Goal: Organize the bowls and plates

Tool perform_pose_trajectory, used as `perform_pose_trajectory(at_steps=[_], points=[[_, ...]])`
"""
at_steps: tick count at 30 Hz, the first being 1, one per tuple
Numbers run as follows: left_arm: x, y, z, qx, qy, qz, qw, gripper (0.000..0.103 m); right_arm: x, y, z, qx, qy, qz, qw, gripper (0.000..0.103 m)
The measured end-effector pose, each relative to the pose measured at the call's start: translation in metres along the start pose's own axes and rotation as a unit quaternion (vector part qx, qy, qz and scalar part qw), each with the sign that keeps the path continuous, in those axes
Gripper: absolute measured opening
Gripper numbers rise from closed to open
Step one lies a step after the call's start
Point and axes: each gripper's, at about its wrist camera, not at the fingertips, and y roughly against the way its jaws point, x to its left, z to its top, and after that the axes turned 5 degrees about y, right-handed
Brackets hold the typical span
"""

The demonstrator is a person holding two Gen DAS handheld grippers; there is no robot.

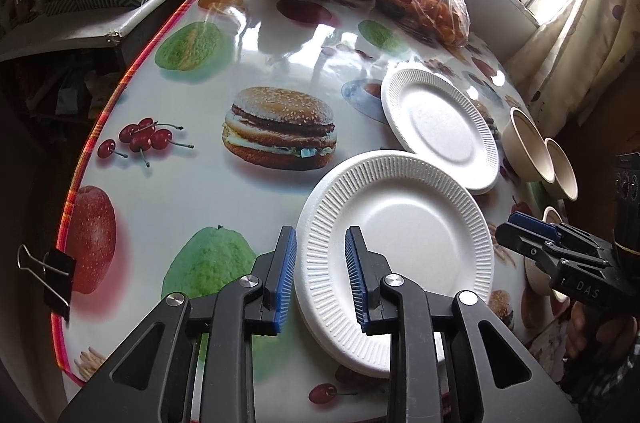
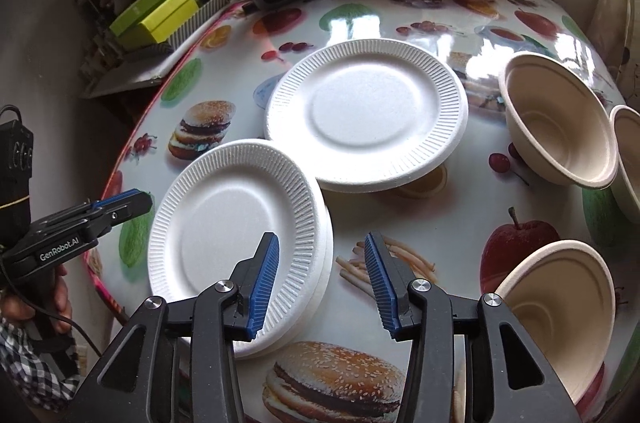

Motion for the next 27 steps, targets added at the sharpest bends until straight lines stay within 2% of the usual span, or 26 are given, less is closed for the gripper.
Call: perform_pose_trajectory(at_steps=[14,21,27], points=[[-0.038,-0.006,0.046,-0.011,-0.024,-0.005,0.9996,0.027,-0.048,0.031,0.044,-0.035,-0.005,-0.025,0.999,0.045],[-0.054,-0.026,0.069,-0.002,-0.023,-0.01,0.9997,0.027,-0.079,0.024,0.072,-0.035,-0.014,-0.039,0.999,0.045],[-0.064,-0.047,0.085,0.012,-0.021,-0.005,0.9997,0.027,-0.097,0.009,0.093,-0.032,-0.019,-0.025,0.999,0.045]])
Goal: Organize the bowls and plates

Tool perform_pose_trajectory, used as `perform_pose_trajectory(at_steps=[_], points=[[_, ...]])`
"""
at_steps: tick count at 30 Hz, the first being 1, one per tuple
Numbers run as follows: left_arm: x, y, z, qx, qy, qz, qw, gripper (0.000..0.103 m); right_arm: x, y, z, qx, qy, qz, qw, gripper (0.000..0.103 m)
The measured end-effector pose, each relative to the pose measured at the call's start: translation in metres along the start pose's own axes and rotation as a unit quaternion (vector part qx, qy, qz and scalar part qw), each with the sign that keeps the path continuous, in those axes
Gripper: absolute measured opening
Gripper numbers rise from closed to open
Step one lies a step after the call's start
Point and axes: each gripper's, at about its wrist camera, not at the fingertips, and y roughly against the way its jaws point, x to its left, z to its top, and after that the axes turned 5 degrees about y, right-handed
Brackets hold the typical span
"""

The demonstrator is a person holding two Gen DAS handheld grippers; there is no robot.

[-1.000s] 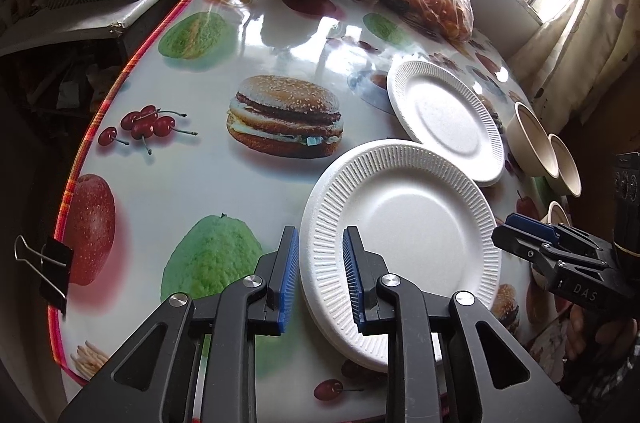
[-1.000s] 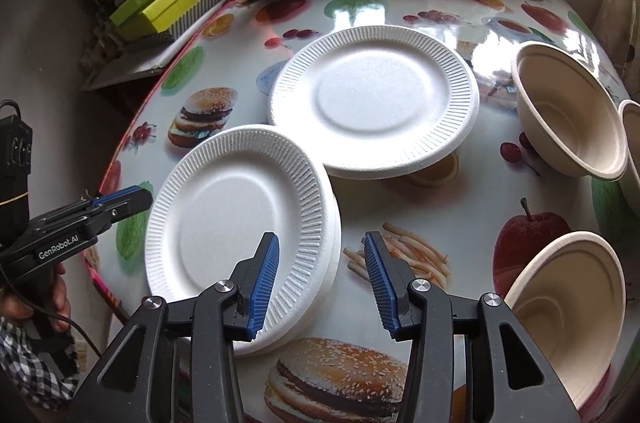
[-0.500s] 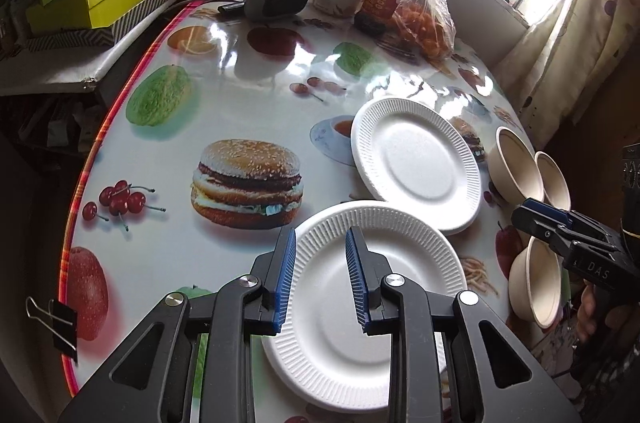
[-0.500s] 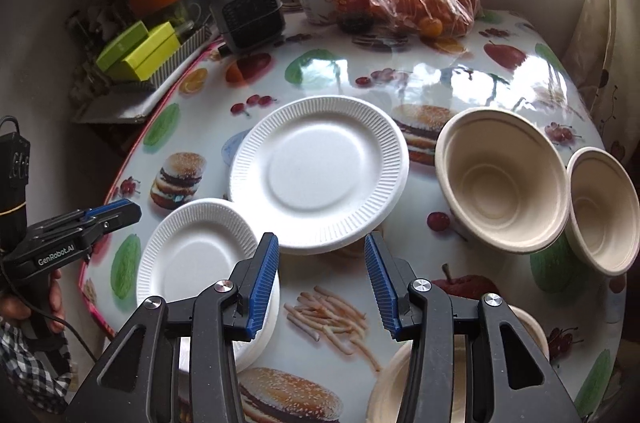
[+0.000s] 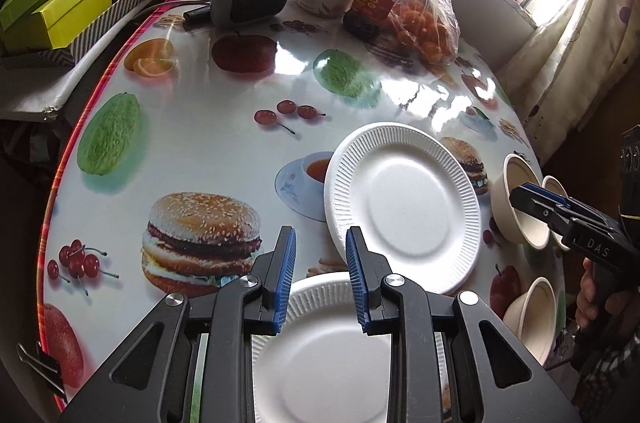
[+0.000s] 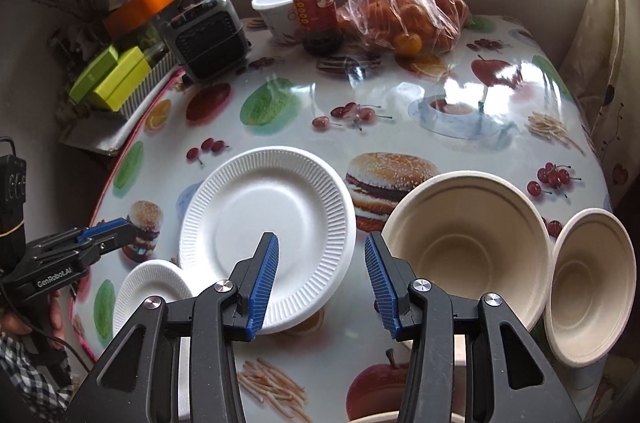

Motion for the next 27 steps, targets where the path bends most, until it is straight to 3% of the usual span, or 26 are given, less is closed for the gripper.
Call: perform_pose_trajectory(at_steps=[14,20,27], points=[[0.0,-0.039,0.017,0.039,0.017,0.013,0.999,0.027,-0.023,-0.046,0.035,0.031,-0.006,0.043,0.999,0.045],[-0.002,-0.048,0.017,0.052,0.007,0.029,0.9982,0.027,-0.023,-0.064,0.034,0.053,-0.005,0.046,0.998,0.045],[-0.003,-0.058,0.019,0.064,0.016,0.017,0.9977,0.027,-0.018,-0.075,0.034,0.063,0.004,0.036,0.997,0.045]])
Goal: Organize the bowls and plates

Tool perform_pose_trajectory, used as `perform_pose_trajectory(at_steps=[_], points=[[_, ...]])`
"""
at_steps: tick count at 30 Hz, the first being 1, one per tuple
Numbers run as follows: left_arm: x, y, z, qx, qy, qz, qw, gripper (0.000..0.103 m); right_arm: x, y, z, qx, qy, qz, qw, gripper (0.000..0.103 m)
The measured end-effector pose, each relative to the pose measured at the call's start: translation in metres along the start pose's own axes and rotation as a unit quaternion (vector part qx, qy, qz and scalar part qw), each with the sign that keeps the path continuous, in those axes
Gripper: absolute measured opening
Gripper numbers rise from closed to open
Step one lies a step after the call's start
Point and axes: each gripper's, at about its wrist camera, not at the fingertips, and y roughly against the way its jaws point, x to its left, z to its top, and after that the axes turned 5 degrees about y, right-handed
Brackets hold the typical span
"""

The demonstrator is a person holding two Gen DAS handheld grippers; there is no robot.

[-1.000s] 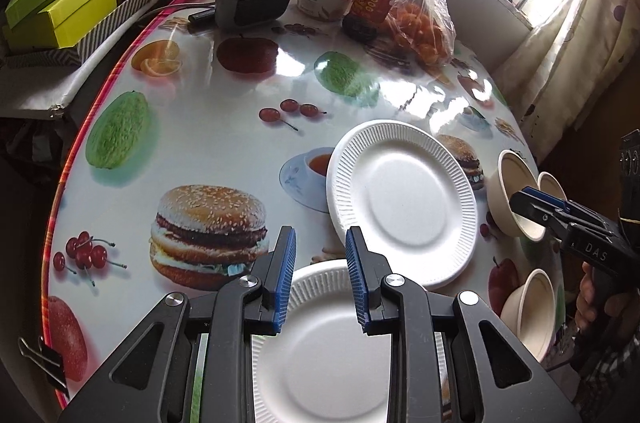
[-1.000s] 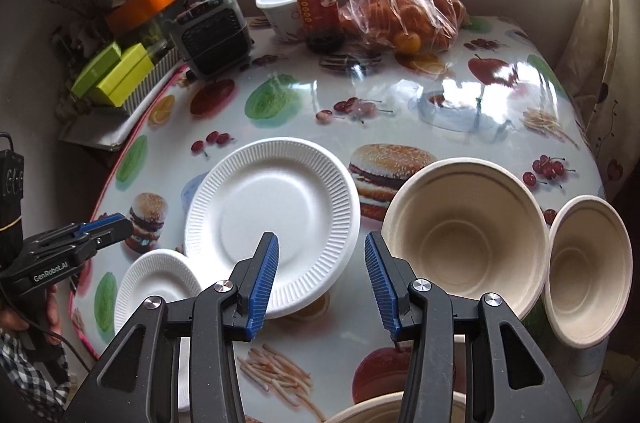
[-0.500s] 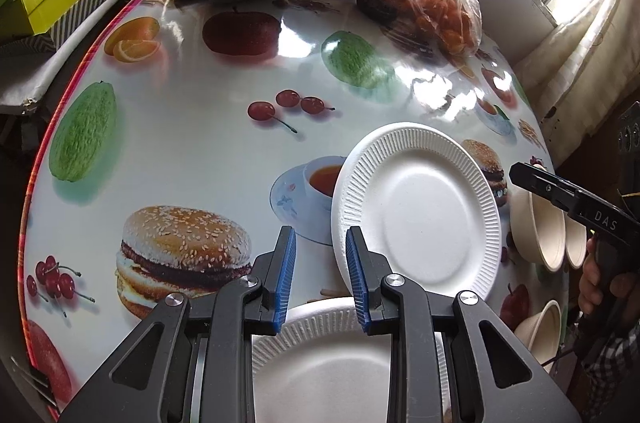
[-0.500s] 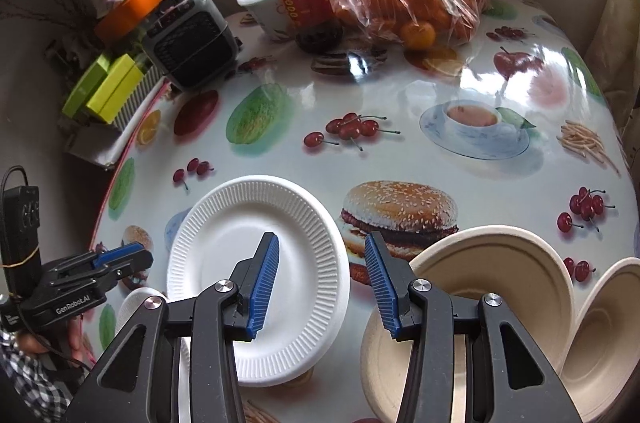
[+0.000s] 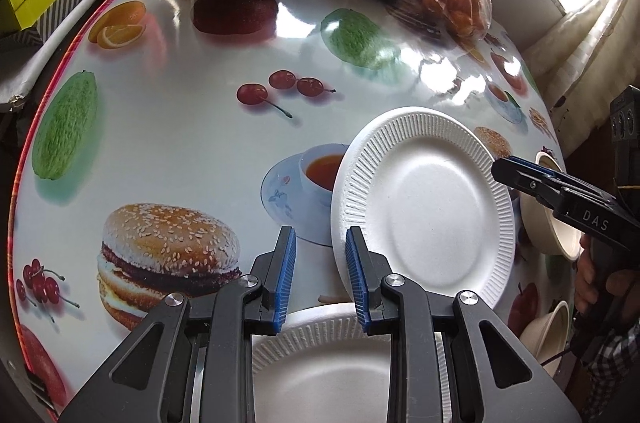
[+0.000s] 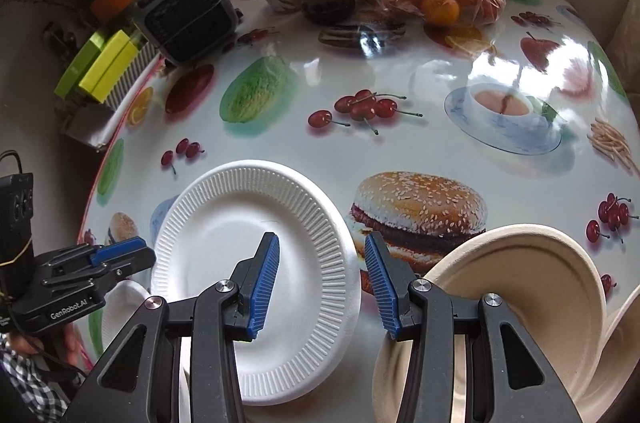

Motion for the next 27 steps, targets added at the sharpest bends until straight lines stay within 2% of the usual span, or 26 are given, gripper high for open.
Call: perform_pose_trajectory(at_steps=[9,15,18,27], points=[[0.001,-0.001,0.002,0.004,0.005,0.006,1.0,0.027,-0.004,-0.008,0.005,0.009,-0.004,-0.005,1.0,0.044],[0.001,-0.003,0.003,0.009,0.013,0.006,0.9999,0.027,-0.002,-0.01,0.004,0.012,0.001,-0.007,1.0,0.036],[0.0,-0.003,0.004,0.009,0.014,0.001,0.9999,0.027,-0.004,-0.012,0.004,0.014,-0.002,-0.007,1.0,0.028],[0.004,-0.004,0.002,0.019,0.033,-0.017,0.9991,0.027,-0.004,-0.012,0.002,0.013,-0.003,-0.006,1.0,0.024]])
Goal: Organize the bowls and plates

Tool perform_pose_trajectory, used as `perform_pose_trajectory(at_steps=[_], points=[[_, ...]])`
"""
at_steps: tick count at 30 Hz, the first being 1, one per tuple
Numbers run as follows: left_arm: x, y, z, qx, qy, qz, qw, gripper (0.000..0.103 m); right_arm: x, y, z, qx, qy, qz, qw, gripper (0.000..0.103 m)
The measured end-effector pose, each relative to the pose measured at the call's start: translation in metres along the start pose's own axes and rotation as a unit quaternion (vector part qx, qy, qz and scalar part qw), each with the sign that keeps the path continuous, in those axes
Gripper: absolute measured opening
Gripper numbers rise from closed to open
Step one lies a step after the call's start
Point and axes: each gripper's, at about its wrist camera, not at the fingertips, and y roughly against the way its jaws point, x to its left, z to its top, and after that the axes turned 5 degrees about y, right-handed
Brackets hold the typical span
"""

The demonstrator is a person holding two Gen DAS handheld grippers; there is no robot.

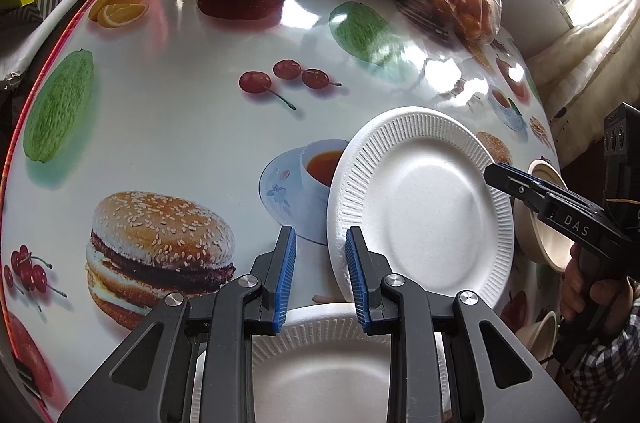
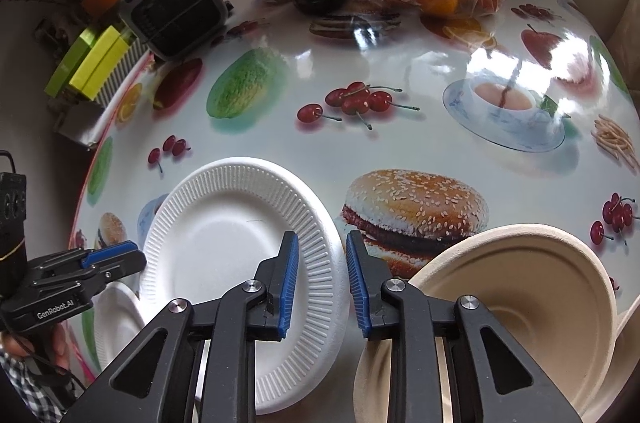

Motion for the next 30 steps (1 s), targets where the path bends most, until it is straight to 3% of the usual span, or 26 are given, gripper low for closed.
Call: perform_pose_trajectory(at_steps=[8,10,15,30], points=[[-0.007,-0.003,-0.002,0.003,-0.01,-0.011,0.9999,0.026,-0.003,0.0,0.0,-0.002,-0.011,0.007,1.0,0.024],[-0.009,-0.003,-0.002,0.003,-0.011,-0.012,0.9999,0.018,-0.003,0.001,0.0,-0.004,-0.012,0.007,1.0,0.024],[-0.009,-0.001,-0.001,-0.001,-0.01,-0.01,0.9999,0.017,-0.003,0.002,-0.002,-0.005,-0.011,-0.001,1.0,0.019],[-0.018,0.003,0.005,-0.028,-0.004,-0.004,0.9996,0.016,-0.008,0.012,0.001,-0.032,-0.032,-0.01,0.999,0.019]])
